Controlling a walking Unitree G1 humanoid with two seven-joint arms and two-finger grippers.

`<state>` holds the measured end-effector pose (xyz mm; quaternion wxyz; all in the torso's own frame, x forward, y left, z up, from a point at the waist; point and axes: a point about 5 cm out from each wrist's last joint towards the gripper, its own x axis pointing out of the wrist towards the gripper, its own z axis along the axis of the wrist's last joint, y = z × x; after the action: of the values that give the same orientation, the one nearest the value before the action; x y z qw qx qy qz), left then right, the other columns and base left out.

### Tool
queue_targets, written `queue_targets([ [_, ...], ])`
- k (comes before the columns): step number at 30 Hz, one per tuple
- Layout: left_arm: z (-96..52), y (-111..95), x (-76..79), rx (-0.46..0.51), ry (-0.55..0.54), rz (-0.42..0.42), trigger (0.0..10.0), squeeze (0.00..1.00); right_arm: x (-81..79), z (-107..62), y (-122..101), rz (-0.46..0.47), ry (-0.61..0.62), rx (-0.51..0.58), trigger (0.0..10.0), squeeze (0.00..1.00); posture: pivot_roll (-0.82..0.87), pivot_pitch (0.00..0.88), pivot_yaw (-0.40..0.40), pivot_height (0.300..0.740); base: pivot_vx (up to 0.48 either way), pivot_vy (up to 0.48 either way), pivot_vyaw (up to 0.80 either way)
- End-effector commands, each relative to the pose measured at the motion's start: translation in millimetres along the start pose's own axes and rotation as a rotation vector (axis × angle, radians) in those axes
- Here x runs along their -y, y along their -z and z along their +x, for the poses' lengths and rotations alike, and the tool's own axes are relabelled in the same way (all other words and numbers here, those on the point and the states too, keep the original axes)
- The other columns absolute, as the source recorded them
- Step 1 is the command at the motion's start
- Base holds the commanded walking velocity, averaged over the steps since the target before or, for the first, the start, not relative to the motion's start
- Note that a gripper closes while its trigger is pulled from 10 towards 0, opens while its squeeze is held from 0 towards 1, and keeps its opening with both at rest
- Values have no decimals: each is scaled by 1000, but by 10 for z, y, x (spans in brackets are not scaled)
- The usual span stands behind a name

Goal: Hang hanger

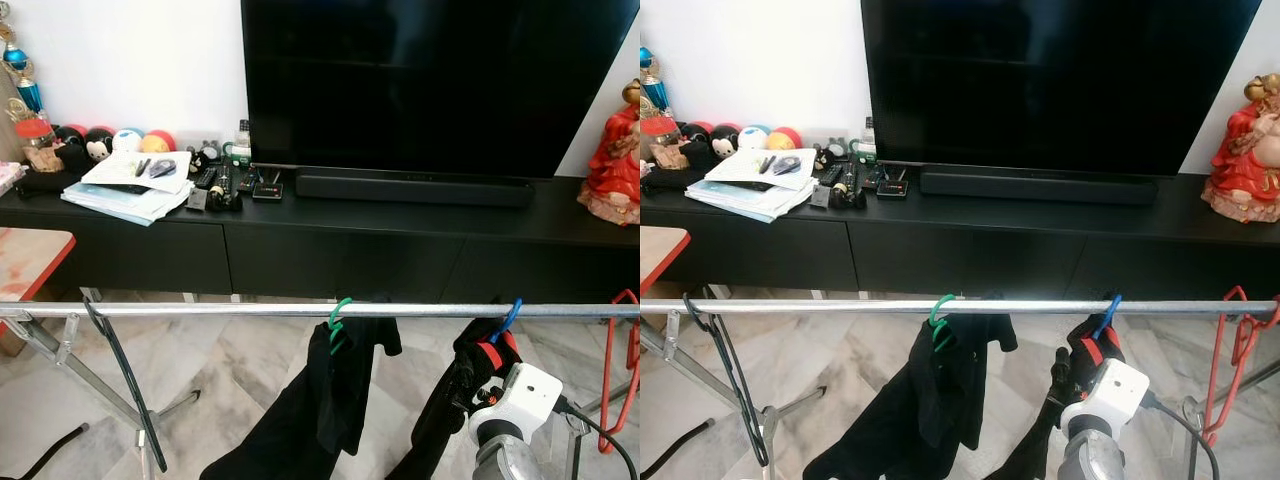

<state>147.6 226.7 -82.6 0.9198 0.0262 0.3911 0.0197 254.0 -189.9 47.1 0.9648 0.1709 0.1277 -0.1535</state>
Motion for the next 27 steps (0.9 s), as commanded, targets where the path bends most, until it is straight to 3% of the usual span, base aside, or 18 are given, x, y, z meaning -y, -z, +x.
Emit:
queue_targets([
  [1, -11, 44, 17, -21, 3, 10, 10000, 0, -42, 23, -7, 19, 0, 3, 10000, 0, 84, 29, -38, 740, 0, 0, 0],
  [6, -10, 46, 18, -23, 4, 13, 10000, 0, -50, 45, -16, 18, -6, 9, 10000, 0, 86, 29, -39, 740, 0, 0, 0],
  [7, -11, 48, 18, -24, 4, 14, 10000, 0, -53, 49, -16, 17, -8, 10, 2667, 0, 85, 28, -39, 740, 0, 0, 0],
  [8, -12, 51, 19, -26, 4, 15, 10000, 0, -60, 54, -15, 16, -11, 11, 0, 0, 87, 29, -39, 740, 0, 0, 0],
  [27, -21, 90, 27, -48, 7, 22, 10000, 0, -98, 143, -56, 9, -22, 36, 0, 0, 90, 34, -38, 740, 0, 0, 0],
])
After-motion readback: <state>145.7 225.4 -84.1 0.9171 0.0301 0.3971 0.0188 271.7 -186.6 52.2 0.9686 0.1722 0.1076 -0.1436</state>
